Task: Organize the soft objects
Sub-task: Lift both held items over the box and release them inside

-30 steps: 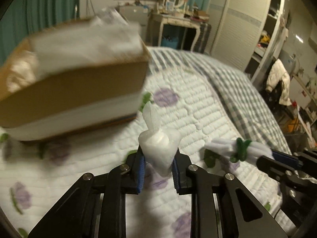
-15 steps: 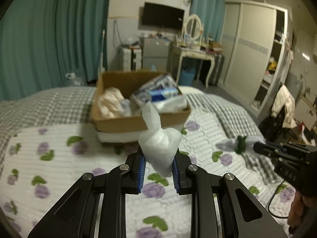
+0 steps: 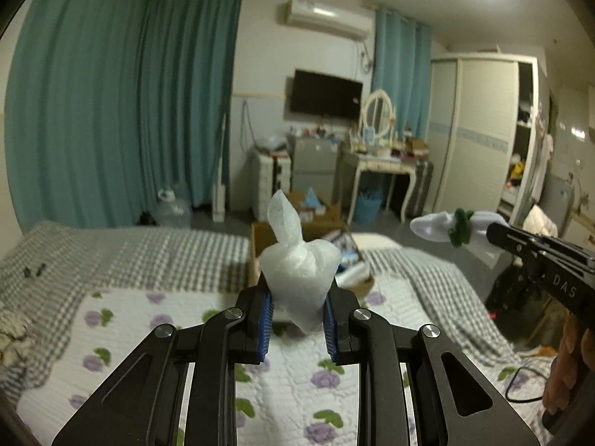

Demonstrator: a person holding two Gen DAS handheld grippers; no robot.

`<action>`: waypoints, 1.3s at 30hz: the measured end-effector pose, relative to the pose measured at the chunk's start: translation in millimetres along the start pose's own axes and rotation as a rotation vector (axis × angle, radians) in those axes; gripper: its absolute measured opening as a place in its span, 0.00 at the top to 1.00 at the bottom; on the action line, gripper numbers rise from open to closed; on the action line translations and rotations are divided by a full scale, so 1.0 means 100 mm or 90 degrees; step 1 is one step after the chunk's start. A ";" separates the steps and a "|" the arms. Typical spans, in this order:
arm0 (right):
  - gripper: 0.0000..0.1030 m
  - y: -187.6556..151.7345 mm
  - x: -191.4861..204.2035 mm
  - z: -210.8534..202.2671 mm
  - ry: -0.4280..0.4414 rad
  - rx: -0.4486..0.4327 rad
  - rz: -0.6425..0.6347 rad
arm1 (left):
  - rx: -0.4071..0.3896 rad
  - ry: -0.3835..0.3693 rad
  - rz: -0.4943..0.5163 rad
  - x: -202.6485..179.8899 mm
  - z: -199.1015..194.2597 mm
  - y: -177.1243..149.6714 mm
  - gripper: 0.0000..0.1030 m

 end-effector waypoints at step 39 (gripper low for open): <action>0.92 1.02 0.20 2.35 0.041 0.057 -0.062 | 0.113 0.017 -0.003 0.10 2.31 0.79 0.78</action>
Point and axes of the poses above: each gripper's, at about its wrist camera, not at the fingertips, and z roughly the way its jaws point, x to its left, y to its top, the point moved 3 cm from there along z, roughly the way its jaws point, and after that the axes turned 14 degrees about x, right-handed, at the moved point
